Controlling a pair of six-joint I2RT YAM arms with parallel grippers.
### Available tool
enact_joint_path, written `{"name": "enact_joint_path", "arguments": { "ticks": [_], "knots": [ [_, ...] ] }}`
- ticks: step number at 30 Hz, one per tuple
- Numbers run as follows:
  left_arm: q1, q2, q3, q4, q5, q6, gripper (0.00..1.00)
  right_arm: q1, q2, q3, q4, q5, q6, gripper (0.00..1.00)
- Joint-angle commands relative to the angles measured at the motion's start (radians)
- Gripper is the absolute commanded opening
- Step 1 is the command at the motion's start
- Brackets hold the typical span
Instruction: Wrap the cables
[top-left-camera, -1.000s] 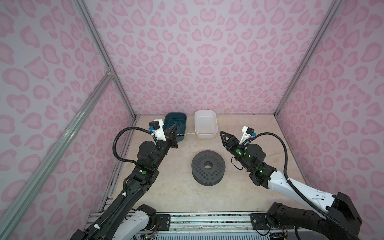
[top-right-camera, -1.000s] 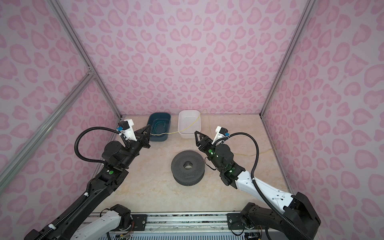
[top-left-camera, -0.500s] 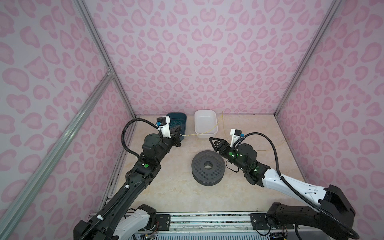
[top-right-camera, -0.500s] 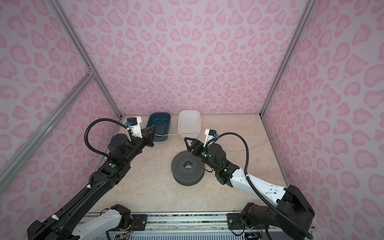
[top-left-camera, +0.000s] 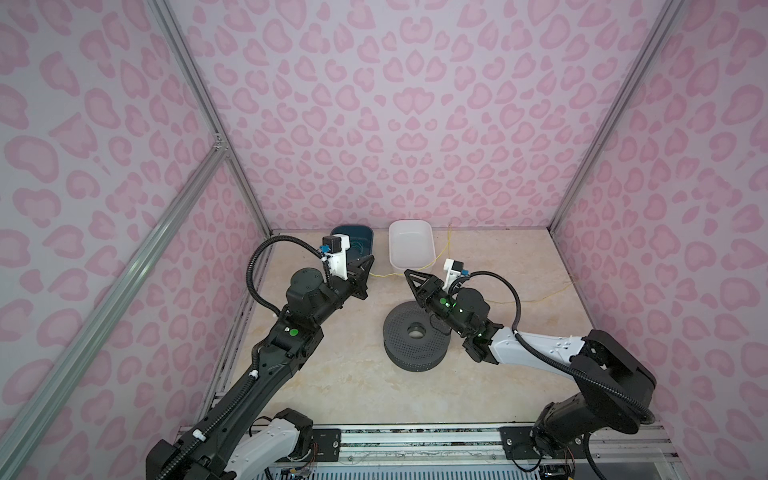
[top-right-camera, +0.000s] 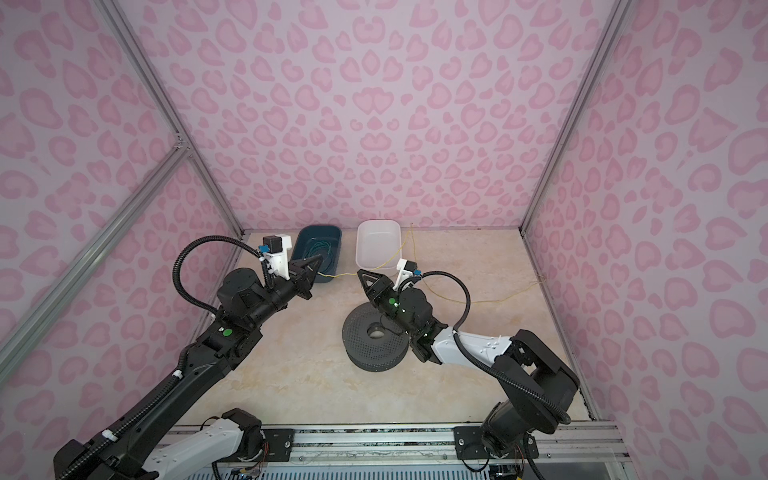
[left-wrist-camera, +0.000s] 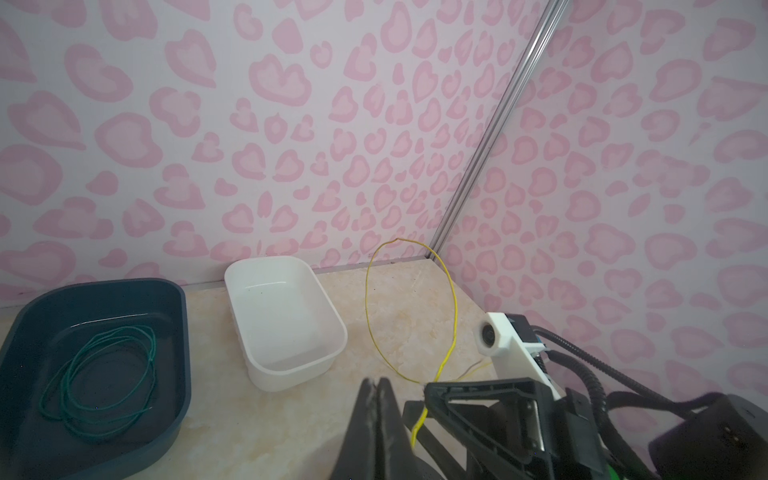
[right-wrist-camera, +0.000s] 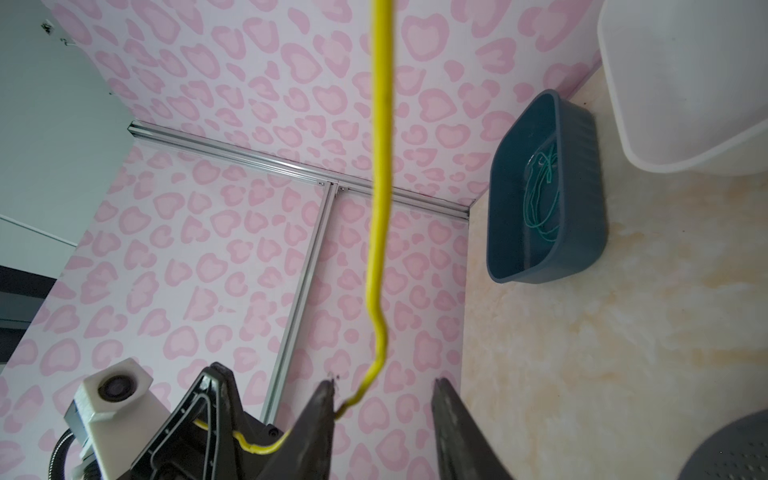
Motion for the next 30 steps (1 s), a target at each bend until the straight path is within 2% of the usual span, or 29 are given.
{"name": "enact_joint_path", "arguments": {
  "ticks": [1,6,11,12,13,15,16,18,20,25,27,30],
  "knots": [
    [-0.001,-0.007,0.001,0.025,0.045,0.013,0.04,-0.001,0.005,0.000,0.087,0.010,0.015,0.19],
    [-0.004,-0.008,-0.008,0.023,0.067,0.021,0.04,-0.002,-0.001,0.003,0.082,0.002,0.006,0.01],
    [-0.004,-0.013,-0.012,0.020,0.082,0.027,0.04,-0.006,0.003,-0.004,0.102,-0.001,0.015,0.00],
    [-0.004,-0.017,-0.013,0.017,0.080,0.026,0.06,-0.008,0.002,-0.006,0.104,0.003,0.019,0.00],
    [-0.004,-0.022,-0.015,0.014,0.079,0.024,0.14,-0.009,0.001,-0.009,0.106,0.007,0.022,0.00],
    [-0.004,-0.042,-0.021,0.006,0.074,0.020,0.47,-0.012,-0.008,-0.015,0.102,0.019,0.021,0.00],
    [-0.003,-0.057,-0.029,0.003,0.067,0.016,0.55,-0.012,-0.013,-0.016,0.099,0.028,0.021,0.00],
    [-0.004,-0.111,-0.062,0.004,0.042,0.000,0.68,-0.014,-0.022,-0.019,0.091,0.045,0.020,0.00],
    [-0.004,-0.175,-0.100,0.007,0.013,-0.017,0.74,-0.016,-0.029,-0.019,0.085,0.056,0.019,0.00],
    [-0.001,-0.367,-0.219,0.011,-0.098,-0.095,0.75,-0.018,-0.039,-0.027,0.088,0.099,0.020,0.00],
    [-0.002,-0.433,-0.290,0.053,-0.084,-0.153,0.73,-0.019,-0.042,-0.019,0.085,0.103,0.013,0.00],
    [-0.002,-0.439,-0.352,0.116,-0.020,-0.212,0.70,-0.014,-0.041,-0.017,0.090,0.107,0.011,0.00]
  ]
}}
